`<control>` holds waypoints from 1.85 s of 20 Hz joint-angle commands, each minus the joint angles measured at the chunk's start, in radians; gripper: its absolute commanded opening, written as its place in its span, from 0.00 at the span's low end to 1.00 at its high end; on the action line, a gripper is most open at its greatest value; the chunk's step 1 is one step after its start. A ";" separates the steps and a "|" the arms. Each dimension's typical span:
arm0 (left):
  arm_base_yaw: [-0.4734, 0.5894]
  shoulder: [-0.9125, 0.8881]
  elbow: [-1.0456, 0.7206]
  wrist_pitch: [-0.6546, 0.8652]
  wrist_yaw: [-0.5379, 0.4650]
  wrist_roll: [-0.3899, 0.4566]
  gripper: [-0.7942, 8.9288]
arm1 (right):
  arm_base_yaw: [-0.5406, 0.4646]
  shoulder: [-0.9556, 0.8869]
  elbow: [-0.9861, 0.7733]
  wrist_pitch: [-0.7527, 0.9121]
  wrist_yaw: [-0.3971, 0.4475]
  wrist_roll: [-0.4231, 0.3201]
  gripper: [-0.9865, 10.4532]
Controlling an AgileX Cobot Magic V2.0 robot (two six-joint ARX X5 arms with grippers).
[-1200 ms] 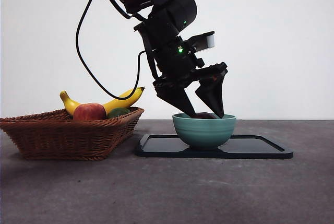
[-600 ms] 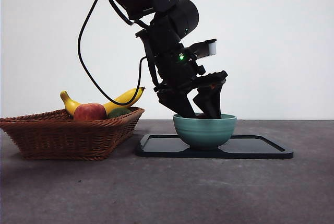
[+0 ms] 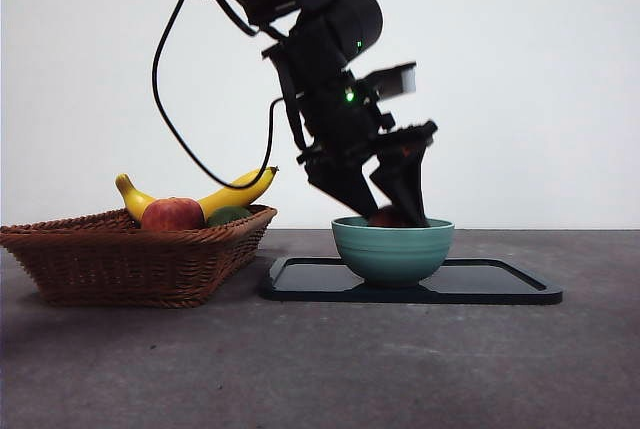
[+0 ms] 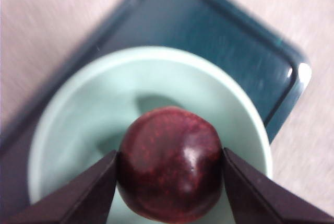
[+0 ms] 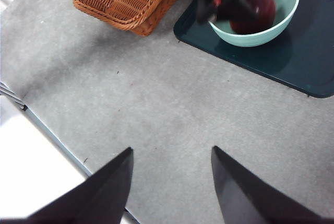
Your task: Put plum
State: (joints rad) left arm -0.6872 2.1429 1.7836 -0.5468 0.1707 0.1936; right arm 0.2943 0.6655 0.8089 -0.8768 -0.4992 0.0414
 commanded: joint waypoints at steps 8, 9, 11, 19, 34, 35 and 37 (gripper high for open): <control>0.110 -0.268 0.090 -0.078 0.003 -0.121 0.36 | 0.005 0.005 0.009 0.012 0.002 -0.001 0.29; 0.129 -0.305 0.090 -0.109 0.004 -0.121 0.36 | 0.005 0.005 0.009 0.012 0.002 -0.001 0.29; 0.166 -0.376 0.090 -0.164 0.020 -0.122 0.36 | 0.005 0.005 0.009 0.012 0.002 -0.002 0.29; 0.311 -0.612 0.054 -0.362 0.022 -0.126 0.36 | 0.005 0.005 0.009 0.016 0.002 -0.004 0.29; 0.360 -0.848 -0.699 0.089 -0.007 -0.134 0.36 | 0.005 0.006 0.009 0.032 0.002 -0.004 0.29; 0.364 -0.846 -0.741 0.133 -0.029 -0.133 0.36 | 0.005 0.006 0.009 0.032 0.002 -0.004 0.29; 0.373 -0.835 -0.810 0.204 -0.067 -0.125 0.36 | 0.005 0.006 0.009 0.032 0.002 -0.004 0.29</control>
State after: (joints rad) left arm -0.3115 1.2934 0.9646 -0.3569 0.1062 0.0643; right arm 0.2943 0.6655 0.8089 -0.8551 -0.4976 0.0414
